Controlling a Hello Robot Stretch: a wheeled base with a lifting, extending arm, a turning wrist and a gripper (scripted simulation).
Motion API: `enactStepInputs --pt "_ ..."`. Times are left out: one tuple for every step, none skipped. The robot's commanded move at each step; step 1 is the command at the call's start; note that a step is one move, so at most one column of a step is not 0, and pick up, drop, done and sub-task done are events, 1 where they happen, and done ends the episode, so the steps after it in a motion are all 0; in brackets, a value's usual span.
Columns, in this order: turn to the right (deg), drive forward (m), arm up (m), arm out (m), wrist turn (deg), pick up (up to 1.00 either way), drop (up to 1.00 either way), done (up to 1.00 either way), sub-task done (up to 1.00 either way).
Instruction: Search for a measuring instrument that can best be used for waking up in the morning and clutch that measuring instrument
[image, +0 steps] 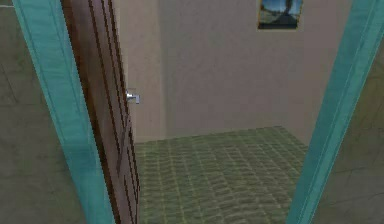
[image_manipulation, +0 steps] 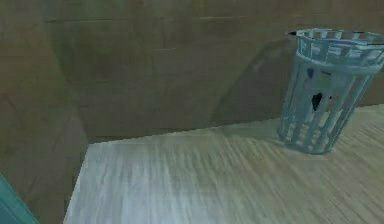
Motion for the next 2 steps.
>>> enactStepInputs --pt "3.0 0.00 0.00 0.00 0.0 0.00 0.00 0.00 0.00" --pt "0.0 0.50 0.00 0.00 0.0 0.00 0.00 0.00 0.00"
